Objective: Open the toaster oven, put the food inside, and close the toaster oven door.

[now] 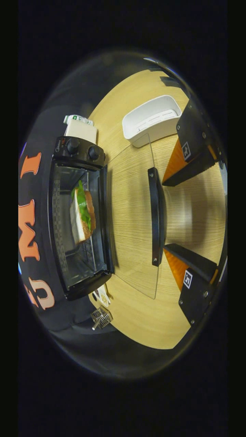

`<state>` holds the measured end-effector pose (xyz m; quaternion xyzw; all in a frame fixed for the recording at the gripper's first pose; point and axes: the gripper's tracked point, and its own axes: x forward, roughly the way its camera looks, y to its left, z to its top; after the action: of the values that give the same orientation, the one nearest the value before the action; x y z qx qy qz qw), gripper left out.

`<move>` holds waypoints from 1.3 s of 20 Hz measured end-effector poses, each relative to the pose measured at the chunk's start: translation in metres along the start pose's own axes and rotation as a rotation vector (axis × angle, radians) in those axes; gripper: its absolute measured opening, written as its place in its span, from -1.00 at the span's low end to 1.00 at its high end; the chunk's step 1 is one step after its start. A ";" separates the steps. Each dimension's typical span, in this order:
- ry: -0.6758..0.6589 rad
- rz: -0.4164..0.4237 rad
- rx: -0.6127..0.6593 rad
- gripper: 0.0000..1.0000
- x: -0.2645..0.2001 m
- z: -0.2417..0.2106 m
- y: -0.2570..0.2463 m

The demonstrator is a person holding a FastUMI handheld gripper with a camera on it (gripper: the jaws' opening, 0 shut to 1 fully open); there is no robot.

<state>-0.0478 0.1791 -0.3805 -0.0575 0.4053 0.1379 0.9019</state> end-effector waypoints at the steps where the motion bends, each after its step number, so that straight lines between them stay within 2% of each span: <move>1: 0.006 -0.005 -0.013 0.99 -0.003 0.005 0.000; 4: -0.017 -0.017 -0.082 0.99 0.000 0.008 0.000; 6: -0.021 -0.018 -0.051 0.99 -0.004 0.011 0.002; 16: -0.107 -0.010 -0.049 0.99 -0.028 0.048 0.007; 22: -0.117 0.012 0.032 0.98 -0.035 0.066 0.008; 26: -0.197 0.000 -0.031 0.98 -0.041 0.094 0.005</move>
<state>-0.0080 0.1962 -0.2876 -0.0578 0.3127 0.1492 0.9363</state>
